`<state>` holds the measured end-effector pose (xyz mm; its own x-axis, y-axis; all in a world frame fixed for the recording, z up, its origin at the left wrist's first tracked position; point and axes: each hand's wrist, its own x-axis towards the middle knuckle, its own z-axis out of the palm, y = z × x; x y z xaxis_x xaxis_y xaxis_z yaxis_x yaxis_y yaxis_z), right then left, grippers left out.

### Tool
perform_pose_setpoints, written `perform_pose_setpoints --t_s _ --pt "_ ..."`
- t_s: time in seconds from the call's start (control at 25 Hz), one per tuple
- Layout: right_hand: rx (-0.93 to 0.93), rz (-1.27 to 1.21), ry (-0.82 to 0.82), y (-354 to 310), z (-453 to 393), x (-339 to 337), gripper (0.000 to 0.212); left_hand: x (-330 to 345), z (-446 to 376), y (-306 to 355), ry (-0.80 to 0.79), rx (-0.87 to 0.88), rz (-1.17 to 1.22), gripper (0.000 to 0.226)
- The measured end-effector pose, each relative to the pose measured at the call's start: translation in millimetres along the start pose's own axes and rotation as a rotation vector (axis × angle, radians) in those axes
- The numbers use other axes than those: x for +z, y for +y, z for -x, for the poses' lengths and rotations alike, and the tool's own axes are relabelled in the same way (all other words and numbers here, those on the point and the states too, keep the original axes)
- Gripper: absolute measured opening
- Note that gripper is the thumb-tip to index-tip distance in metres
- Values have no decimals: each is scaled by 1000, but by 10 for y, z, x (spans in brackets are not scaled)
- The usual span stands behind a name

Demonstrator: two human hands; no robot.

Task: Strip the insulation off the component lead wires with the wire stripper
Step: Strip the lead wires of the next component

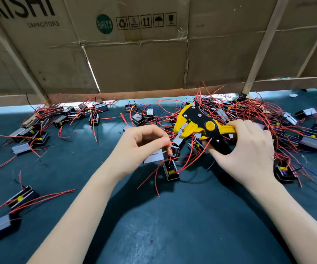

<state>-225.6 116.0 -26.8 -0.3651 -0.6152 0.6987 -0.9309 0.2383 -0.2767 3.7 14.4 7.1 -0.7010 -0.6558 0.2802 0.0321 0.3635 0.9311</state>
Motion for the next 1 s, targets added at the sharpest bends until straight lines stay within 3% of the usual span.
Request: perform_pose_setpoints --t_s 0.44,0.52,0.64,0.72,0.92,1.0 --pt "-97 96 -46 30 0 2 68 202 -25 -132 94 -140 -113 12" --pt "-123 141 -50 46 -2 3 65 204 -20 -144 41 -185 -137 15" --pt "-132 178 -70 74 -1 16 60 112 13 -127 -175 -224 -219 18" --pt "-119 187 -88 94 3 29 58 58 45 -114 -296 -187 -325 36" --pt "-74 176 -127 133 -3 44 58 -79 80 -66 -338 -170 -393 58" --pt "-62 163 -133 141 -7 46 58 -186 97 -36 -341 -177 -554 58"
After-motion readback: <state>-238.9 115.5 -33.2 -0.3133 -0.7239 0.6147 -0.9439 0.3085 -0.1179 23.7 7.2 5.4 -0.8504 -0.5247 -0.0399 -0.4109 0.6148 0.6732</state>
